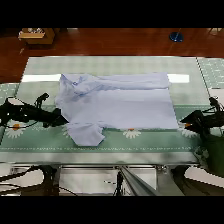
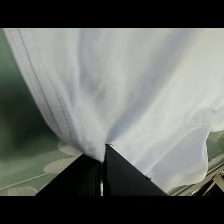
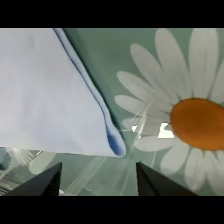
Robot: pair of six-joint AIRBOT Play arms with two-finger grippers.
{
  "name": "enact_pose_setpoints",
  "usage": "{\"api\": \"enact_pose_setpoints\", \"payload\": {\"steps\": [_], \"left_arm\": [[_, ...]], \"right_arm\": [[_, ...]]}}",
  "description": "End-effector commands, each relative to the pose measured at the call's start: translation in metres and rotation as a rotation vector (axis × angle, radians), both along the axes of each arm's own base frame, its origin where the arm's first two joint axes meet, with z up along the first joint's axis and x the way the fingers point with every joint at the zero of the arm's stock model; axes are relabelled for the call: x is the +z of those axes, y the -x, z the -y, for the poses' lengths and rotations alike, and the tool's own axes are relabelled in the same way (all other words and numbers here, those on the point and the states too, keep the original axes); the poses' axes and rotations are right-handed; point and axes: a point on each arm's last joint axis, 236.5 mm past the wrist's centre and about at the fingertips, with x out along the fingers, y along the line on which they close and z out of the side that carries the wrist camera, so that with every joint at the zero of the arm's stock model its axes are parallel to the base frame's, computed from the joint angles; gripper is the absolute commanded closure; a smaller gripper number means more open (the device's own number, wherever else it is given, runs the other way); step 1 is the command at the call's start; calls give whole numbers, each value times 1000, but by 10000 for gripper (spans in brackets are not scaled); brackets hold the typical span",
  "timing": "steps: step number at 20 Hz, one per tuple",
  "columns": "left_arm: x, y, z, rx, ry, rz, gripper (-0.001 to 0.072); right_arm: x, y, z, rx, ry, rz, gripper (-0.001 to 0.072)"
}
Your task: Fold the shirts.
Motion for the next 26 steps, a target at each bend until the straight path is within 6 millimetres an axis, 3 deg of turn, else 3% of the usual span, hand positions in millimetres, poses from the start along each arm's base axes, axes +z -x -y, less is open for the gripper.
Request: {"api": "enact_pose_setpoints", "payload": {"steps": [1, 6, 8, 9, 10, 11, 13, 15, 17, 19, 22, 24, 26], "left_arm": [[2, 1, 2, -10, 11, 3, 678], [2, 1, 2, -10, 11, 4, 679], [2, 1, 2, -10, 12, 3, 678], [2, 1, 2, -11, 12, 4, 678], [5, 0, 3, -23, 16, 17, 679], [12, -3, 5, -43, 30, 49, 680], [43, -25, 5, -59, 33, 165, 681], [103, -62, 2, -41, 22, 359, 681], [196, -95, -2, -21, 5, 620, 680], [308, -106, -3, -13, -43, 907, 680], [461, -74, 4, -20, -163, 1283, 680], [549, -33, 16, -13, -238, 1519, 681], [616, 13, 22, 21, -338, 1706, 680]], "right_arm": [[-16, -7, -15, -97, -45, 42, 176], [-32, -2, -33, -124, -54, 22, 208], [-37, -6, -46, -82, -31, 24, 427], [-36, -14, -54, -75, -32, 43, 605], [-30, -23, -62, -79, -60, 76, 691], [-17, -36, -71, -77, -110, 134, 691], [30, -65, -79, -64, -199, 285, 691], [90, -92, -70, -24, -167, 457, 692], [171, -117, -58, 7, -58, 678, 692], [269, -125, -53, 23, 76, 907, 692], [421, -100, -65, 2, 265, 1243, 692], [508, -68, -78, -43, 375, 1450, 692], [579, -29, -84, -107, 513, 1615, 692]]}}
